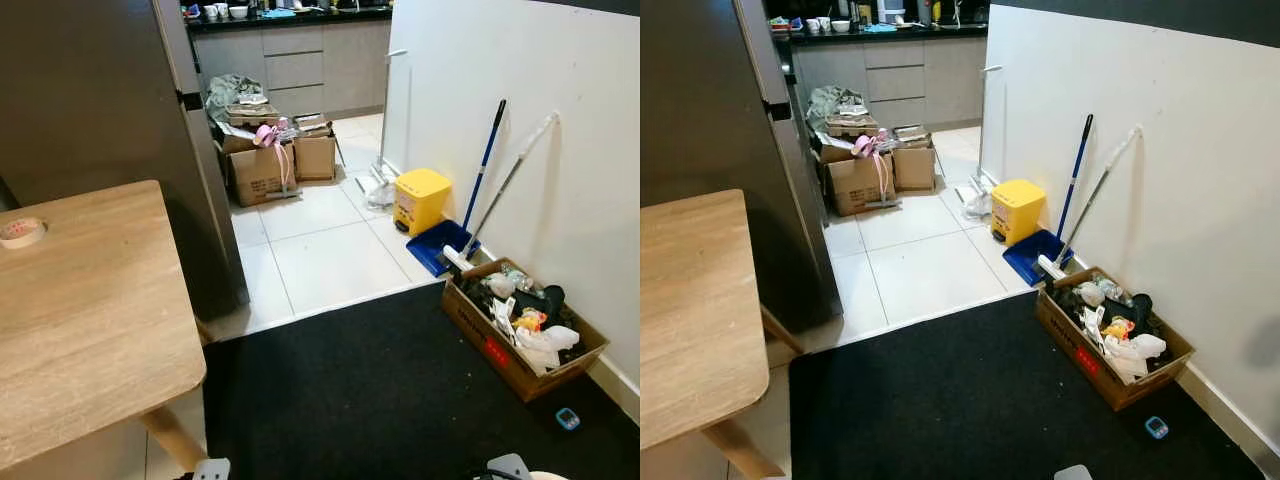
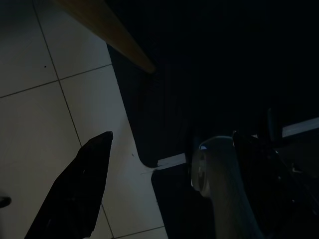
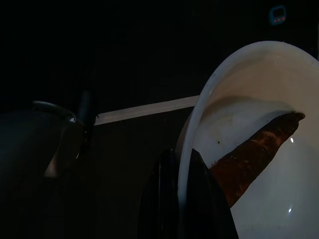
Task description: Restocking fridge
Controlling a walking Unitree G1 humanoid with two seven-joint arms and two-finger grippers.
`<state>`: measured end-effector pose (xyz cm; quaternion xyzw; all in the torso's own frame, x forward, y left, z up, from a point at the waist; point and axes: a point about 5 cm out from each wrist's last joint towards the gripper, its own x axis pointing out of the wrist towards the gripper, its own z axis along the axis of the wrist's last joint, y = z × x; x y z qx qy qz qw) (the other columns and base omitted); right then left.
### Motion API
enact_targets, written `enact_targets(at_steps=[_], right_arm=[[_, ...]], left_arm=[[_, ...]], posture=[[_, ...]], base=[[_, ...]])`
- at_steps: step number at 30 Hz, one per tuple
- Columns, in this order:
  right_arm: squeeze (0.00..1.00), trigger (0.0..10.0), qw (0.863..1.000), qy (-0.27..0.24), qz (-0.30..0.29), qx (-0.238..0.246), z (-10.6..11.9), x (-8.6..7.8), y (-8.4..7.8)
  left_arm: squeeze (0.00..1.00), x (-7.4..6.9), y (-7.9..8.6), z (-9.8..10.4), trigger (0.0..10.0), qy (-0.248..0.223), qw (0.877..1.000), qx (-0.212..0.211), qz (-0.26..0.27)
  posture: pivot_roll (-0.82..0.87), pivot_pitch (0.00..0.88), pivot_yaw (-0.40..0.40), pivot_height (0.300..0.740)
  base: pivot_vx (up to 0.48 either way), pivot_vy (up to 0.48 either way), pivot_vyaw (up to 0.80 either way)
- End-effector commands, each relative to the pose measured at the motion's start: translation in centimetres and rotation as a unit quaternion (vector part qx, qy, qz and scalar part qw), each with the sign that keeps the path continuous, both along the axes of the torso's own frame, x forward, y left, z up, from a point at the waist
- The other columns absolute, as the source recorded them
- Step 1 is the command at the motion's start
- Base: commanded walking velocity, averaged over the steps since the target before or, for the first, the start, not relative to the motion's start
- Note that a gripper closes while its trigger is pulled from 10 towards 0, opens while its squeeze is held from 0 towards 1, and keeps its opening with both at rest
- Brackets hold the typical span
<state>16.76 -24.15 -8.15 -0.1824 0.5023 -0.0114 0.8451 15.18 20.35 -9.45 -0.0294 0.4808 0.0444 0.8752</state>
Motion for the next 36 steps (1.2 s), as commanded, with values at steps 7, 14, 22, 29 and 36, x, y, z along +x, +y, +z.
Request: enact_targets(at_steps=[7, 14, 22, 29, 36], right_arm=[[0.00, 10.0, 1.000, -0.004, 0.003, -0.019, 0.6, 0.4, -1.4], [0.00, 10.0, 1.000, 0.014, -0.010, -0.020, 0.1, -1.0, -1.9], [0.00, 10.0, 1.000, 0.024, 0.001, -0.006, -0.6, -1.6, -0.4], [0.00, 10.0, 1.000, 0.019, -0.012, 0.000, -0.6, -1.7, -0.2], [0.00, 10.0, 1.000, 0.017, -0.008, -0.005, -0.5, -1.5, -0.4]], left_arm=[[0.00, -0.1, -0.3, -0.1, 10.0, 0.007, 1.000, -0.002, -0.001], [0.00, -0.3, 0.3, -0.1, 10.0, 0.008, 1.000, -0.002, 0.011], [0.00, -0.8, 2.6, 0.2, 10.0, 0.014, 1.000, 0.020, 0.018], [0.00, -1.0, 1.7, -0.1, 10.0, 0.015, 1.000, 0.000, 0.013], [0.00, -1.0, 1.3, -0.1, 10.0, 0.014, 1.000, -0.013, 0.017]], posture=[[-0.07, 0.000, 0.027, 0.740], [-0.04, 0.000, 0.044, 0.740], [-0.04, 0.000, 0.047, 0.740], [-0.05, 0.000, 0.052, 0.740], [-0.06, 0.000, 0.044, 0.740]], base=[[0.000, 0.000, 0.00], [0.000, 0.000, 0.00], [0.000, 0.000, 0.00], [0.000, 0.000, 0.00], [0.000, -0.042, 0.00]])
